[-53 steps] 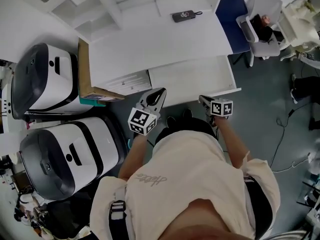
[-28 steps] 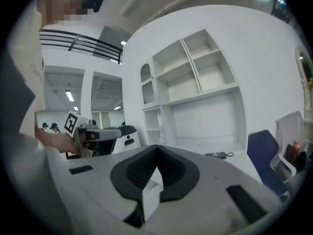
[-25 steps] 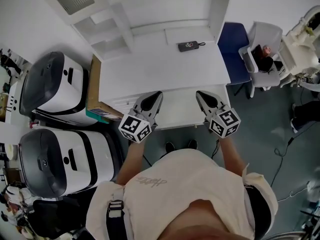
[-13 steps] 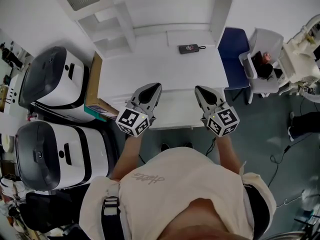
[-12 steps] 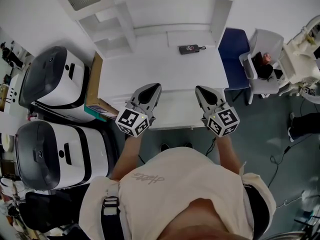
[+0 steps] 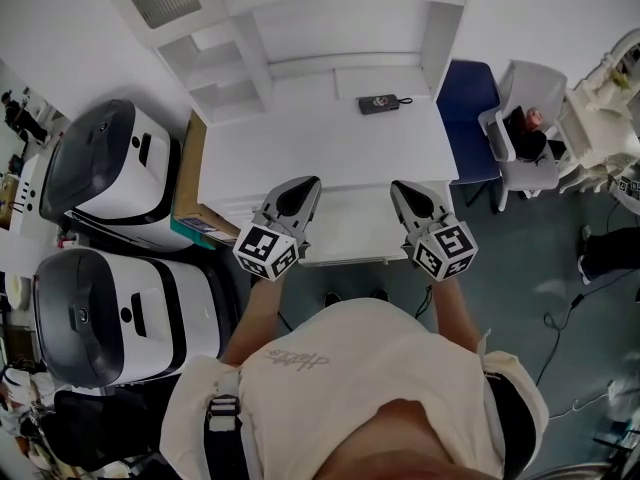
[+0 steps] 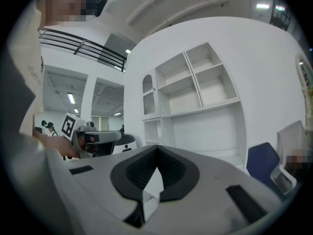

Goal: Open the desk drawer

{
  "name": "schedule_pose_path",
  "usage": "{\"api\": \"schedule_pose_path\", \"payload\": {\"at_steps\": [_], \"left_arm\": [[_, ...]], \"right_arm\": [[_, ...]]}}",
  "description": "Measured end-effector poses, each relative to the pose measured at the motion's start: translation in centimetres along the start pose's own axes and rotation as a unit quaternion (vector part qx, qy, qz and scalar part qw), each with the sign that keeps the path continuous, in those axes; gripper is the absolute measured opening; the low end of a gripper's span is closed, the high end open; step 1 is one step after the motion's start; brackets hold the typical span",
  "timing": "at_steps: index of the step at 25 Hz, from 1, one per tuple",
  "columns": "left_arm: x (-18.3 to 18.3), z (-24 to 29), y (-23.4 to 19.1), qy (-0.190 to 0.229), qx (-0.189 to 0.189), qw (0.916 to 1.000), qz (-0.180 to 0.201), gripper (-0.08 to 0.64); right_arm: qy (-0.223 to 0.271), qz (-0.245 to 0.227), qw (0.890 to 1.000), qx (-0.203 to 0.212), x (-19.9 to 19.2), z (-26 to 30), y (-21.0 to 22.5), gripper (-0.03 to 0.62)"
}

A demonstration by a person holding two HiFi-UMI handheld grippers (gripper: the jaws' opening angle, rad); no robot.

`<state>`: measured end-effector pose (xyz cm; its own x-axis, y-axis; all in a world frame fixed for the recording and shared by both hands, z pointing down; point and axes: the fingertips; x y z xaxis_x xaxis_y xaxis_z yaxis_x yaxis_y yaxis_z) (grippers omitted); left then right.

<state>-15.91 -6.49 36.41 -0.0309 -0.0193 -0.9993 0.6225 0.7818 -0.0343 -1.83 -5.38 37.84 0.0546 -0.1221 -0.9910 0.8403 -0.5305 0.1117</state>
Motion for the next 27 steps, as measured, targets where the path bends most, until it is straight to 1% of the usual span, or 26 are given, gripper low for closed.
{"api": "schedule_pose_path", "payload": {"at_steps": [6,14,22,27], "left_arm": [[-1.4,-0.1,-0.3,-0.004,0.004,0.9999,-0.012,0.002],[-3.0,0.4,-0.8,-0.01,0.006,0.9995,-0.028,0.002],[-3.0,1.0,-0.9,-0.012,0.0,0.9996,-0.027,0.0],[-3.8,0.4,-1.4,-0.017,0.009,0.9993,-0.031,0.002]], "right_arm": [[0.0,0.005,1.0,-0.009,-0.7,-0.2,0.2,-0.008],[-0.018,0.005,1.0,-0.016,-1.8,-0.3,1.0,-0.008],[-0.026,0.005,0.999,-0.018,-2.4,0.3,1.7,-0.008],[-0.03,0.0,0.999,-0.009,-2.9,0.8,1.0,-0.008]]}}
Point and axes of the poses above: the fingertips, and each gripper's own axes: z forward along the fingers, y to its right, x out of its top, and after that the axes turned 6 degrees about -x, right-handed
